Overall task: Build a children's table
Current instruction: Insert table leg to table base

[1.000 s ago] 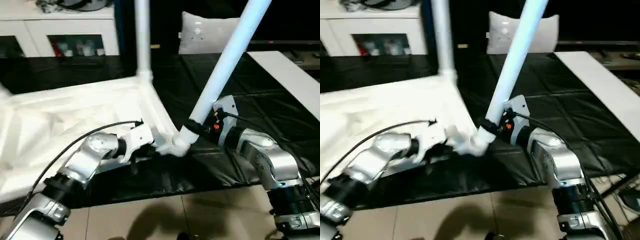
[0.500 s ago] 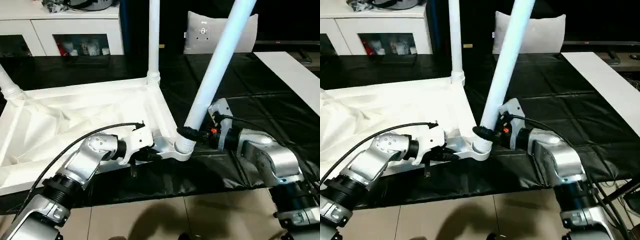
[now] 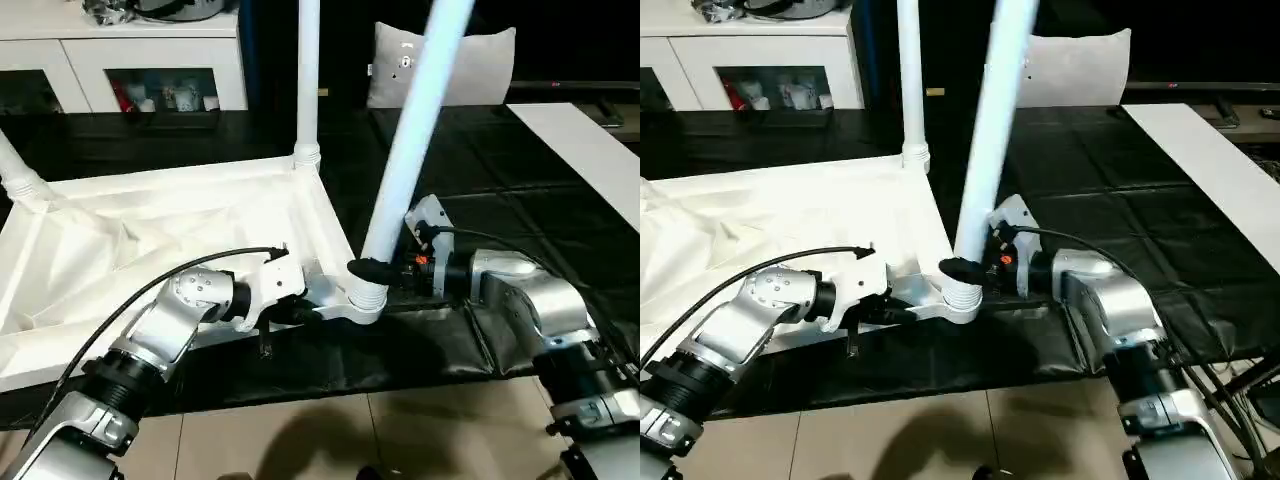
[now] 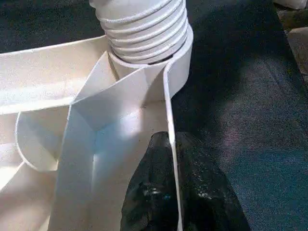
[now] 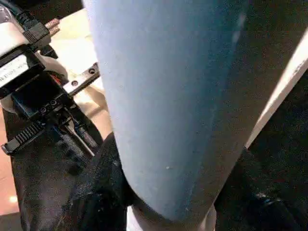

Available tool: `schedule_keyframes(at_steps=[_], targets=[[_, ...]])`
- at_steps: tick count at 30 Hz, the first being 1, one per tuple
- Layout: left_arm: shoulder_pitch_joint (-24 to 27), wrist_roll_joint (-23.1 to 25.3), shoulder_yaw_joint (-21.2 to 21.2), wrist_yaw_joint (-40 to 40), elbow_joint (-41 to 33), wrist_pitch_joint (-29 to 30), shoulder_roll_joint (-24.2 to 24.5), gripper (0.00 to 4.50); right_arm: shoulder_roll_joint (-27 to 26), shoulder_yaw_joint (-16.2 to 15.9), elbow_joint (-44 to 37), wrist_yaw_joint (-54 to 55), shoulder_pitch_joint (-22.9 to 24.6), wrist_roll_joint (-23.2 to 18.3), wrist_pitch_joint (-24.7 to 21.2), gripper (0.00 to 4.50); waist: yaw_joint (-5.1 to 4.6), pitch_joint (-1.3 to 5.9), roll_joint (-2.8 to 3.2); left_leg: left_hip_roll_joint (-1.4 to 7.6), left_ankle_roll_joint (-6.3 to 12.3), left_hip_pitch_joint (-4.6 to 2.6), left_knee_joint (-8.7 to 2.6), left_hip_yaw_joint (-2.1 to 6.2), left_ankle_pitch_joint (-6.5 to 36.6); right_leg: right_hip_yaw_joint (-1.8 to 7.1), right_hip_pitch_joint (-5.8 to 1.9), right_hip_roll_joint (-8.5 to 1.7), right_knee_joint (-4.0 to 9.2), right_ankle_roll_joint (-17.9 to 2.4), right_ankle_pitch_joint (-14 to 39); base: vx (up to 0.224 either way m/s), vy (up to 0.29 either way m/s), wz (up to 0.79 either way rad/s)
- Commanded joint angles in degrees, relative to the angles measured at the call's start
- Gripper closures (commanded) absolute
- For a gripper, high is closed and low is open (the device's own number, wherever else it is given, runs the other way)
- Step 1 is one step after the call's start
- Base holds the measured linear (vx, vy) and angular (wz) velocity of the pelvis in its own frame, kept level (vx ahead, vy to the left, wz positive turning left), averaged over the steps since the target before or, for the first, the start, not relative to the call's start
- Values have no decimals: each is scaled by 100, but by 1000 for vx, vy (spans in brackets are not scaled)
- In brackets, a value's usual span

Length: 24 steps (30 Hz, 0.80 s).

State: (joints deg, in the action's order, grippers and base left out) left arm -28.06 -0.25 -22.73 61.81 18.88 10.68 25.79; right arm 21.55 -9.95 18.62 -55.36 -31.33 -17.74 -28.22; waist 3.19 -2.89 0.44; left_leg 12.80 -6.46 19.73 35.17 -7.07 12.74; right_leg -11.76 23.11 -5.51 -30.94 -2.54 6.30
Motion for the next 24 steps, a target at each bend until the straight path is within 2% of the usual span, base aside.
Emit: schedule_keyframes(at_steps=[1,4,8,12,15,16,18,19,20,21,22,24], targets=[[71,-85,-52,188,-132,-213,-72,450,-10,-58,245,127,-41,172,124,260,-11,389,-49,22,230,35,-414,-120,1093,280,-371,-366,459,56,3100,0,0,0],[61,-93,-40,191,-125,-218,-87,450,-109,73,478,238,-92,142,241,260,-48,376,-50,11,226,20,-401,-116,1269,237,-365,-364,510,152,3308,0,0,0],[47,-174,55,128,-69,-225,-160,450,-301,605,934,400,-54,-187,328,261,-101,376,-47,-3,228,-4,-385,-108,1406,194,-355,-363,558,221,3460,0,0,0],[15,-164,133,8,41,-276,-221,450,-372,854,1008,378,275,-382,475,261,-119,371,-26,9,243,-16,-395,-106,1479,189,-351,-359,573,215,3434,0,0,0],[-2,-159,160,-33,77,-289,-246,450,-387,860,940,355,406,-392,570,261,-124,361,-38,-5,235,-21,-389,-105,1547,162,-347,-355,590,267,3562,0,0,0],[-15,-156,171,-50,92,-291,-258,450,-392,850,863,351,497,-387,610,261,-129,363,-17,-13,232,-20,-381,-102,1567,146,-354,-352,598,299,3600,0,0,0],[-78,-138,205,-112,169,-312,-311,450,-393,744,511,437,914,-182,1014,261,-122,347,-24,-38,213,-48,-372,-128,1586,144,-324,-355,648,377,3702,0,0,0],[-83,-135,207,-115,177,-316,-314,450,-387,724,484,459,951,-140,1072,261,-122,347,-24,-38,213,-48,-372,-128,1586,144,-324,-355,648,377,3702,0,0,0],[-88,-130,204,-111,185,-323,-315,450,-340,634,461,517,1003,12,1197,261,-130,352,-24,-15,228,-38,-397,-105,1663,119,-355,-346,640,408,3686,0,0,0],[-89,-126,202,-103,190,-328,-314,450,-302,564,463,557,1026,126,1282,261,-155,338,-3,-4,233,-48,-405,-98,1783,93,-353,-327,665,444,3707,0,0,0],[-87,-115,192,-91,185,-333,-310,450,-236,454,461,588,1048,283,1390,262,-193,318,58,9,230,-80,-408,-80,1990,38,-358,-309,699,477,3780,0,0,0],[-88,-97,175,-78,182,-340,-299,450,-177,350,455,600,1056,416,1470,262,-244,319,64,40,231,-125,-419,-61,2244,11,-380,-311,730,511,3781,0,0,0]])
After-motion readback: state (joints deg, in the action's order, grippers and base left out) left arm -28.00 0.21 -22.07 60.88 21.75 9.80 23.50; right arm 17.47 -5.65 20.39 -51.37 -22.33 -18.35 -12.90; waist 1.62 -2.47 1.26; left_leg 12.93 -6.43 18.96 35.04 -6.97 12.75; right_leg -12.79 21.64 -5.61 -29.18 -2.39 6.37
